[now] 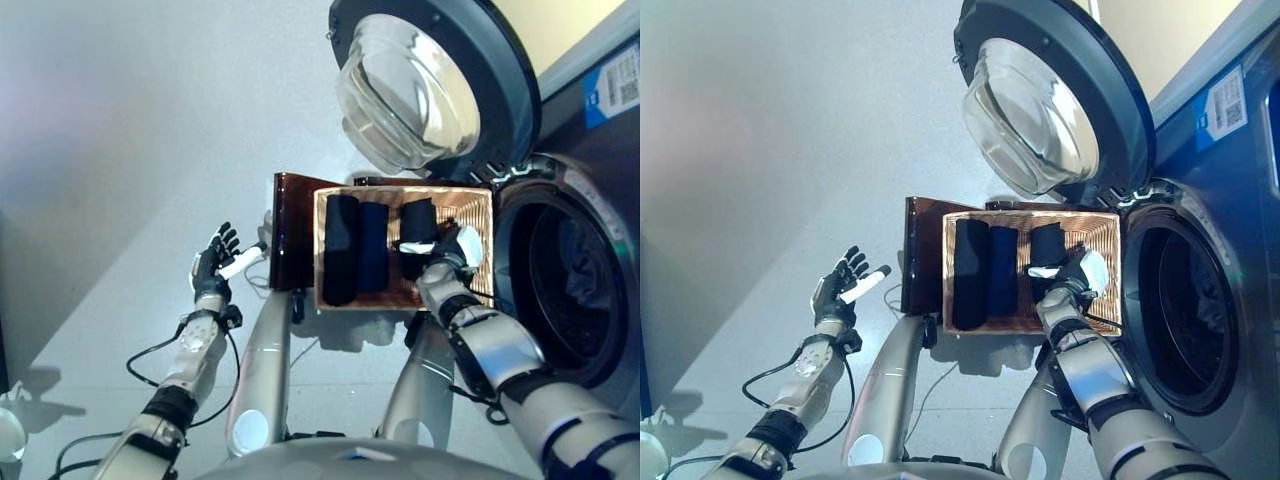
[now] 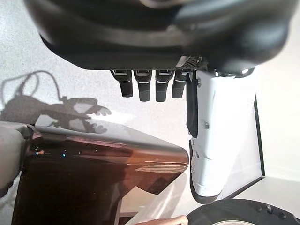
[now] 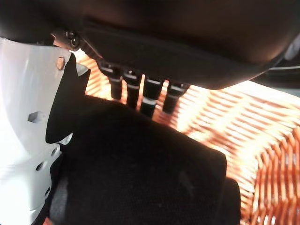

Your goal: Pick up the clothes and place them into the washing machine

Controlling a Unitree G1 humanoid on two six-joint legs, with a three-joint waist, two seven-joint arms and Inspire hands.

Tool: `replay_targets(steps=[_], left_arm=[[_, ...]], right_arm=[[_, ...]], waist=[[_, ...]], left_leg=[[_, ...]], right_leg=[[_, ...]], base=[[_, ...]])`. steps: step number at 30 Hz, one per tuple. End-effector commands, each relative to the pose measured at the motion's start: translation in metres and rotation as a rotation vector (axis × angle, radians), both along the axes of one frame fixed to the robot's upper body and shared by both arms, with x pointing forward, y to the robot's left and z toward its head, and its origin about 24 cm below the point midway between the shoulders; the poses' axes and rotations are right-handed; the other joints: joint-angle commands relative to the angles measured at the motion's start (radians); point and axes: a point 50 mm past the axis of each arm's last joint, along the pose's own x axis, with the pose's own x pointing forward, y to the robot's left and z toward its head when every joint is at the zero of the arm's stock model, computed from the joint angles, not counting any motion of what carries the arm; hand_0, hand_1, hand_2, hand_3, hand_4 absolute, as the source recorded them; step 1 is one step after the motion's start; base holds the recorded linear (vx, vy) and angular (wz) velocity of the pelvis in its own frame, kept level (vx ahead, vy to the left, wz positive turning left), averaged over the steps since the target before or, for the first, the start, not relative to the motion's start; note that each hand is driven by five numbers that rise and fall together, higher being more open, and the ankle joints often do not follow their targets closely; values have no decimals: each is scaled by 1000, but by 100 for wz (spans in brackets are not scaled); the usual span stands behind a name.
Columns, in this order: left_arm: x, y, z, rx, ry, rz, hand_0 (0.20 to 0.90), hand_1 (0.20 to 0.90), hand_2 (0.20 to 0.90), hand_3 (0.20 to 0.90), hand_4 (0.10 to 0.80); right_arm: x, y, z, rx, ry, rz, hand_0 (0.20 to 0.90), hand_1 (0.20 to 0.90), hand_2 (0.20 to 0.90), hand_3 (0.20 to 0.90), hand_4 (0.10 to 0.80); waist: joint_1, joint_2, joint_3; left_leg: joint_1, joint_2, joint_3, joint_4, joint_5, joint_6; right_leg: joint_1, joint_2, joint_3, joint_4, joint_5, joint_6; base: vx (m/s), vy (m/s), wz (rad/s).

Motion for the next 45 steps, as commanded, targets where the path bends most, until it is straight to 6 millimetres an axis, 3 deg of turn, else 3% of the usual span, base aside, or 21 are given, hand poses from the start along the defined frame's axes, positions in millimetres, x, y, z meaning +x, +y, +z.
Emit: replay_targets(steps=[1, 3, 4, 22, 27, 34, 35, 37, 45], left_arm=[[6, 12, 32, 43, -165, -14, 900, 900, 900, 900, 800], [5, 12, 32, 40, -166, -18, 900, 900, 900, 900, 800], [4, 12, 32, 39, -164, -21, 900, 900, 900, 900, 800], [0, 20, 30, 54, -150, -29, 900, 900, 900, 900, 800], [-1, 22, 27, 59, -132, -23, 900, 900, 900, 900, 800], [-1, 32, 20, 52, -103, 50, 900, 900, 900, 900, 800], [-1, 33, 20, 50, -106, 59, 900, 900, 900, 900, 800], [-2, 35, 20, 40, -105, 79, 900, 900, 900, 900, 800], [-3, 39, 17, -20, -108, 107, 900, 900, 900, 900, 800]], right_arm=[[-1, -26, 8, -42, 33, -38, 634, 634, 634, 634, 610], [-1, -25, 8, -45, 35, -31, 420, 420, 420, 420, 457], [-1, -25, 8, -47, 43, -26, 200, 200, 200, 200, 300], [-6, -33, 5, -48, 68, -47, 200, 200, 200, 200, 300], [-7, -33, 3, 41, 23, -86, 200, 200, 200, 200, 300], [-4, -29, 6, 344, -241, -153, 200, 200, 200, 200, 300], [-4, -29, 7, 380, -274, -162, 200, 200, 200, 200, 300], [-6, -31, 8, 473, -357, -188, 200, 200, 200, 200, 300], [-33, -47, -11, 994, -710, -397, 200, 200, 200, 200, 300]], waist=[[26, 42, -18], [27, 42, -17], [27, 41, -17], [41, 45, -30], [35, 40, -32], [-11, 1, -34], [-21, -6, -30], [-37, -19, -31], [-79, -48, -37]], left_leg=[[9, 69, -60, 189, -205, -65], [5, 69, -61, 192, -206, -65], [2, 68, -62, 196, -208, -64], [-17, 63, -68, 209, -204, -62], [-3, 67, -65, 185, -196, -63], [49, 84, -49, 93, -162, -75], [44, 82, -41, 68, -119, -70], [57, 89, -38, 38, -109, -75], [99, 95, -29, -40, -84, -88]], right_leg=[[-21, -18, 62, -117, 214, -25], [-25, -18, 64, -112, 211, -25], [-31, -18, 66, -107, 209, -27], [-55, -16, 73, -78, 199, -28], [-41, -14, 68, -106, 213, -25], [6, -3, 52, -202, 256, -16], [3, -5, 46, -234, 298, -23], [17, -1, 39, -271, 313, -19], [63, 0, 23, -370, 353, -2]], base=[[0, 0, 0], [0, 0, 0], [0, 0, 0], [-5, -1, 0], [0, 0, 0], [-12, 1, 0], [-95, -2, -3], [-44, -7, -9], [18, -25, -13]])
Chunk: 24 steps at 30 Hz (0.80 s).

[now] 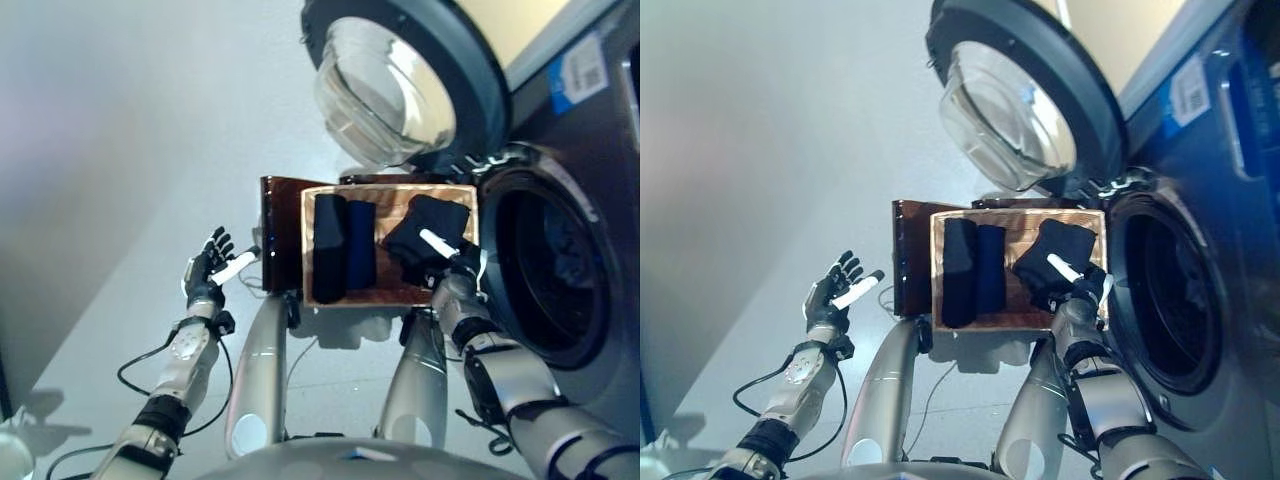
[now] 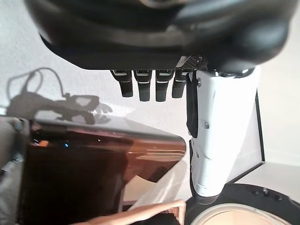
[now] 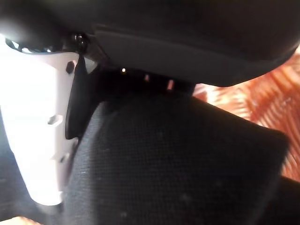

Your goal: Pick up the clothes and place them into the washing machine

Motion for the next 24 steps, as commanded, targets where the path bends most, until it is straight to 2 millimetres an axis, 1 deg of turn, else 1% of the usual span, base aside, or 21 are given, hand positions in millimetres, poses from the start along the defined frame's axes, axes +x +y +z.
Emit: replay_targets(steps=[1, 2, 4, 6, 9, 12, 15, 16, 17, 18, 19, 21, 24], left_arm=[[8, 20, 19, 5, -111, 55, 900, 900, 900, 900, 800], [8, 19, 18, -17, -114, 60, 900, 900, 900, 900, 800], [9, 18, 18, -39, -120, 64, 900, 900, 900, 900, 800], [9, 17, 18, -46, -124, 62, 900, 900, 900, 900, 800], [9, 15, 15, -77, -117, 69, 900, 900, 900, 900, 800], [10, 12, 13, -109, -121, 74, 900, 900, 900, 900, 800], [10, 11, 13, -118, -125, 75, 900, 900, 900, 900, 800], [10, 10, 13, -120, -124, 75, 900, 900, 900, 900, 800], [10, 8, 12, -122, -120, 70, 900, 900, 900, 900, 800], [10, 7, 11, -120, -114, 68, 900, 900, 900, 900, 800], [11, 7, 12, -120, -115, 67, 900, 900, 900, 900, 800], [10, 6, 10, -123, -106, 67, 900, 900, 900, 900, 800], [11, 5, 10, -119, -103, 66, 900, 900, 900, 900, 800]], right_arm=[[-5, -27, 13, 116, -216, -143, 200, 200, 200, 200, 300], [-10, -27, 7, 212, -270, -188, 200, 200, 200, 200, 300], [-14, -27, 3, 312, -346, -230, 200, 200, 200, 200, 300], [-16, -28, 0, 340, -360, -251, 200, 200, 200, 200, 300], [-21, -25, -6, 472, -445, -331, 200, 200, 200, 200, 300], [-24, -23, -10, 556, -518, -398, 200, 200, 200, 200, 300], [-27, -26, -9, 590, -577, -470, 200, 200, 200, 200, 300], [-28, -29, -9, 590, -589, -506, 200, 200, 200, 200, 300], [-32, -36, -9, 586, -594, -584, 200, 200, 200, 200, 300], [-34, -40, -10, 586, -586, -625, 200, 200, 200, 200, 300], [-34, -40, -9, 586, -587, -626, 200, 200, 200, 200, 300], [-37, -44, -11, 600, -572, -698, 200, 200, 200, 200, 300], [-33, -47, -6, 621, -585, -741, 200, 200, 200, 200, 300]], waist=[[10, -20, -20], [5, -20, -21], [2, -17, -23], [2, -16, -24], [1, -12, -27], [-2, -7, -30], [-2, -5, -31], [-2, -5, -31], [-5, -4, -32], [-6, -2, -33], [-4, -2, -32], [-7, -1, -36], [-4, 1, -40]], left_leg=[[43, 73, -61, 87, -120, -91], [49, 73, -58, 77, -117, -92], [52, 73, -58, 78, -117, -95], [52, 73, -60, 80, -117, -95], [52, 74, -64, 91, -125, -96], [57, 77, -64, 91, -127, -98], [62, 77, -63, 87, -127, -100], [64, 77, -62, 84, -128, -100], [65, 76, -63, 88, -130, -100], [64, 76, -63, 90, -132, -100], [63, 77, -64, 91, -133, -100], [60, 76, -66, 97, -138, -100], [52, 77, -67, 107, -143, -100]], right_leg=[[25, -34, 8, -234, 290, -26], [32, -36, 4, -245, 294, -22], [38, -38, 3, -246, 295, -21], [40, -39, 3, -244, 294, -21], [43, -40, 2, -238, 286, -21], [50, -41, 1, -239, 283, -18], [61, -42, -2, -248, 284, -17], [65, -43, -5, -251, 285, -15], [66, -43, -4, -248, 284, -14], [65, -42, -2, -245, 283, -15], [64, -42, -2, -244, 282, -15], [62, -41, 0, -240, 278, -14], [57, -41, 2, -236, 275, -15]], base=[[21, -31, -6], [25, -24, -8], [23, -14, -6], [0, 0, 0], [8, -5, 1], [0, 0, 0], [0, 0, 0], [0, 0, 0], [0, 0, 0], [0, 0, 0], [0, 0, 0], [0, 0, 0], [0, 0, 0]])
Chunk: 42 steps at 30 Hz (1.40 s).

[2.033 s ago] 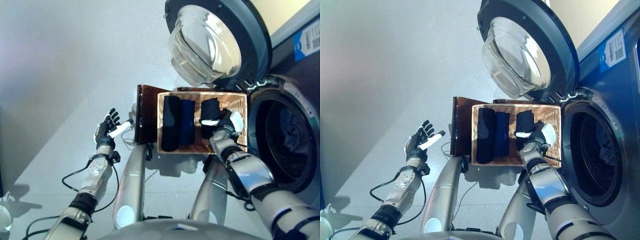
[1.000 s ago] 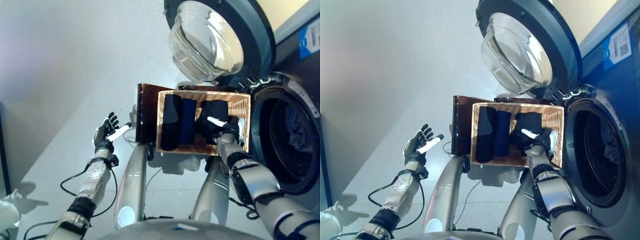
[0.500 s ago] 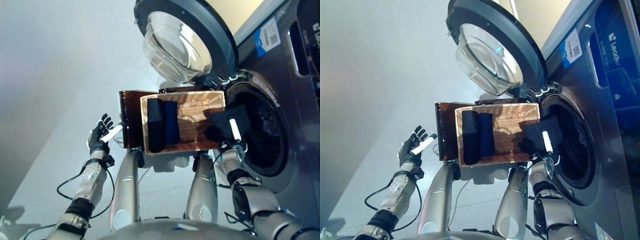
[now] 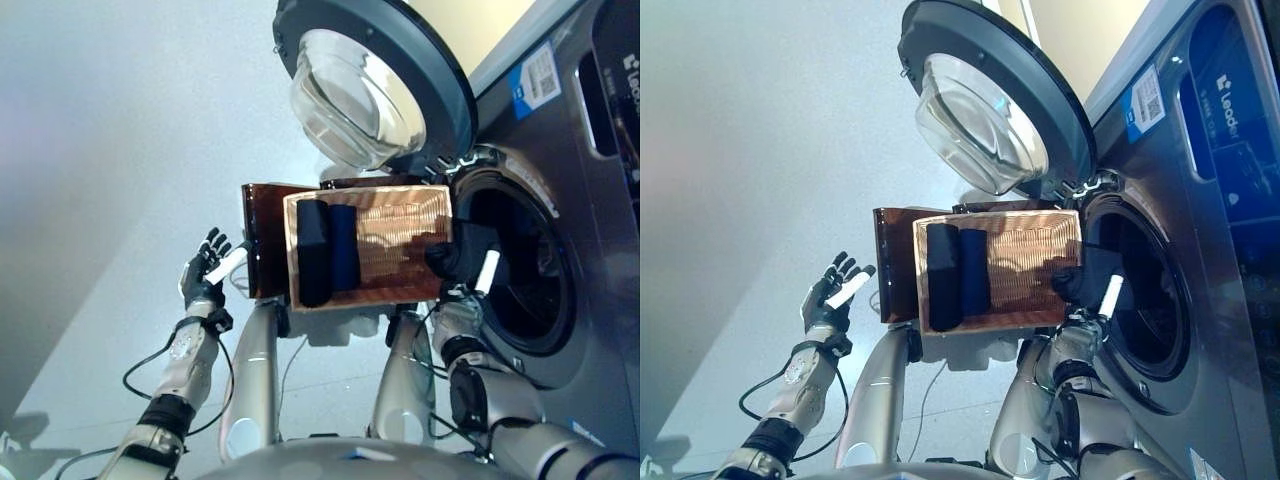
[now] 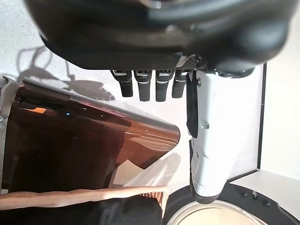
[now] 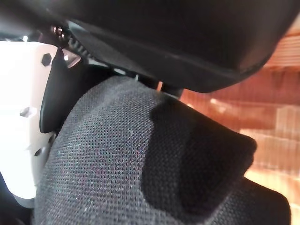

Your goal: Pick up the clothes and place them into the washing machine

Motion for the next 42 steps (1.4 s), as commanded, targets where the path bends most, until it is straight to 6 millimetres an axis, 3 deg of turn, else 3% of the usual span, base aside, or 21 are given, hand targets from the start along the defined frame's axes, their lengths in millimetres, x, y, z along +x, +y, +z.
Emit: replay_targets(steps=[1, 8, 18, 25, 42], left_arm=[[10, 11, 17, 20, -101, 54, 900, 900, 900, 900, 800], [6, 14, 20, 37, -109, 44, 900, 900, 900, 900, 800], [1, 22, 18, 51, -95, 61, 900, 900, 900, 900, 800], [-3, 24, 16, 61, -75, 65, 900, 900, 900, 900, 800], [-8, 33, 13, 101, -46, 62, 900, 900, 900, 900, 800]], right_arm=[[-7, -41, 18, -62, -24, -175, 200, 200, 200, 200, 300], [-2, -68, 45, -43, -95, -339, 200, 200, 200, 200, 300], [-15, -108, 70, -81, -111, -480, 200, 200, 200, 200, 300], [-11, -118, 87, -96, -121, -504, 200, 200, 200, 200, 300], [-25, -153, 111, -86, -17, -593, 200, 200, 200, 200, 300]], waist=[[16, 12, -37], [25, 18, -42], [16, 13, -51], [20, 16, -51], [34, 27, -72]], left_leg=[[16, 74, -78, 153, -168, -98], [9, 76, -83, 171, -179, -97], [-14, 83, -87, 224, -206, -95], [-42, 87, -92, 295, -236, -89], [-73, 93, -110, 377, -292, -86]], right_leg=[[20, -43, 16, -174, 245, -24], [15, -41, 20, -154, 232, -27], [-17, -34, 40, -97, 203, -31], [-62, -22, 66, -15, 164, -42], [-111, -10, 92, 83, 96, -52]], base=[[0, 0, 0], [0, 0, 0], [0, 0, -1], [-3, 4, -2], [19, -5, 1]])
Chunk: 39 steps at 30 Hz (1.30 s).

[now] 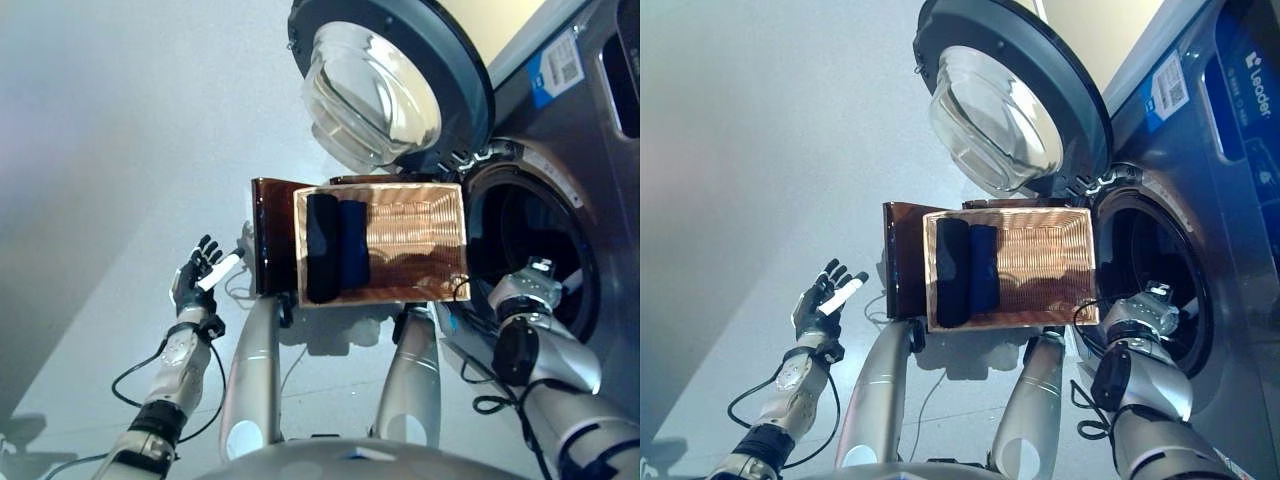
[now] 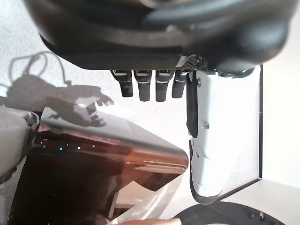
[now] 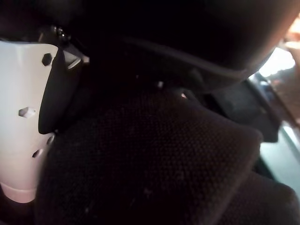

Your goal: Pick up the clothes and place them into the washing machine

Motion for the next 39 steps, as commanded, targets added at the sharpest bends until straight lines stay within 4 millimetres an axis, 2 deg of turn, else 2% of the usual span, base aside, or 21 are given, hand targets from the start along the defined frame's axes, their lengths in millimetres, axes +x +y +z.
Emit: replay_targets(steps=[1, 2, 4, 5, 6, 7, 8, 9, 12, 13, 14, 16, 17, 18, 22, 25, 27, 31, 35, 39], left_arm=[[1, 20, 16, 60, -76, 41, 900, 900, 900, 900, 800], [0, 21, 15, 65, -70, 42, 900, 900, 900, 900, 800], [0, 22, 15, 72, -68, 42, 900, 900, 900, 900, 800], [-1, 23, 15, 78, -67, 38, 900, 900, 900, 900, 800], [-1, 23, 15, 78, -68, 38, 900, 900, 900, 900, 800], [-3, 23, 13, 82, -57, 37, 900, 900, 900, 900, 800], [-2, 23, 13, 82, -58, 37, 900, 900, 900, 900, 800], [-4, 23, 11, 82, -49, 35, 900, 900, 900, 900, 800], [-4, 24, 10, 80, -44, 39, 900, 900, 900, 900, 800], [-4, 23, 10, 80, -44, 38, 900, 900, 900, 900, 800], [-3, 24, 11, 82, -48, 38, 900, 900, 900, 900, 800], [-3, 23, 12, 80, -49, 35, 900, 900, 900, 900, 800], [-3, 23, 12, 80, -49, 35, 900, 900, 900, 900, 800], [-3, 23, 12, 77, -49, 33, 900, 900, 900, 900, 800], [-2, 23, 12, 68, -51, 34, 900, 900, 900, 900, 800], [-2, 24, 11, 65, -49, 38, 900, 900, 900, 900, 800], [-1, 24, 12, 59, -60, 42, 900, 900, 900, 900, 800], [-2, 27, 10, 46, -57, 65, 900, 900, 900, 900, 800], [-2, 29, 9, 48, -55, 70, 900, 900, 900, 900, 800], [-1, 28, 8, 65, -54, 56, 900, 900, 900, 900, 800]], right_arm=[[-23, -57, 50, -229, 28, -147, 200, 200, 200, 200, 300], [-24, -59, 53, -233, 25, -157, 200, 200, 200, 200, 300], [-26, -63, 57, -238, 23, -171, 200, 200, 200, 200, 300], [-31, -69, 62, -234, 25, -206, 200, 200, 200, 200, 300], [-31, -70, 63, -234, 26, -207, 200, 200, 200, 200, 300], [-38, -76, 65, -220, 33, -244, 200, 200, 200, 200, 300], [-38, -76, 66, -219, 33, -245, 200, 200, 200, 200, 300], [-44, -80, 65, -202, 48, -275, 200, 200, 200, 200, 300], [-46, -80, 61, -188, 71, -271, 200, 200, 200, 200, 300], [-46, -78, 58, -179, 80, -260, 337, 337, 337, 337, 398], [-44, -77, 57, -175, 88, -250, 900, 900, 900, 900, 800], [-42, -74, 54, -169, 91, -229, 900, 900, 900, 900, 800], [-41, -74, 55, -168, 90, -228, 900, 900, 900, 900, 800], [-42, -73, 52, -161, 97, -224, 900, 900, 900, 900, 800], [-40, -69, 46, -157, 125, -189, 900, 900, 900, 900, 800], [-29, -60, 43, -192, 134, -111, 900, 900, 900, 900, 800], [-15, -49, 42, -266, 100, -14, 900, 900, 900, 900, 800], [-9, -41, 40, -317, 91, 30, 900, 900, 900, 900, 800], [-4, -26, 23, -382, 207, 202, 900, 900, 900, 900, 800], [4, -6, 6, -583, 488, 523, 900, 900, 900, 900, 800]], waist=[[9, 17, -58], [8, 15, -53], [8, 14, -59], [8, 14, -57], [10, 15, -64], [7, 15, -60], [9, 17, -66], [7, 18, -62], [7, 20, -66], [7, 21, -67], [10, 23, -72], [7, 24, -66], [8, 24, -72], [7, 24, -66], [9, 24, -69], [10, 19, -69], [8, 9, -62], [4, -2, -59], [5, -17, -60], [11, -35, -63]], left_leg=[[55, 94, -111, 143, -188, -119], [46, 94, -105, 141, -166, -116], [51, 95, -110, 141, -181, -119], [43, 94, -104, 133, -160, -117], [52, 95, -109, 137, -184, -120], [42, 94, -105, 130, -158, -118], [51, 95, -110, 133, -182, -121], [44, 92, -106, 125, -157, -118], [45, 92, -106, 120, -153, -118], [45, 93, -106, 121, -154, -118], [53, 94, -110, 125, -173, -120], [46, 94, -104, 120, -154, -117], [55, 96, -109, 124, -178, -120], [47, 95, -103, 122, -157, -118], [58, 94, -100, 93, -140, -118], [82, 96, -94, 40, -116, -123], [107, 99, -85, -20, -86, -131], [145, 98, -79, -99, -46, -138], [191, 95, -81, -192, 2, -147], [248, 98, -78, -292, 57, -156]], right_leg=[[-26, 5, 46, -59, 141, -27], [-34, 1, 42, -64, 160, -33], [-32, 3, 48, -58, 145, -29], [-37, 0, 43, -67, 164, -32], [-30, 3, 47, -59, 141, -27], [-38, -1, 43, -69, 164, -32], [-31, 3, 47, -60, 141, -27], [-37, 1, 42, -69, 164, -32], [-34, 3, 42, -72, 166, -33], [-35, 4, 43, -72, 167, -33], [-30, 6, 47, -65, 149, -29], [-38, 4, 44, -74, 170, -32], [-31, 7, 48, -65, 147, -27], [-37, 5, 44, -72, 167, -32], [-21, 5, 40, -102, 185, -31], [10, 4, 24, -156, 209, -28], [42, 6, 7, -215, 235, -21], [88, 9, -11, -284, 266, -15], [132, 11, -32, -356, 301, -9], [184, 6, -58, -421, 338, 0]], base=[[-85, -15, 4], [-74, -15, 4], [-6, -5, 2], [107, -24, 0], [-67, -8, 0], [107, -22, -1], [-86, 3, 1], [0, 0, 0], [-31, 4, 1], [70, -9, -2], [0, 0, 0], [0, 0, 0], [0, 0, 0], [0, 0, 0], [-25, 3, 0], [0, 0, 0], [2, -17, -6], [2, -6, -1], [6, -29, -1], [10, -53, 7]])
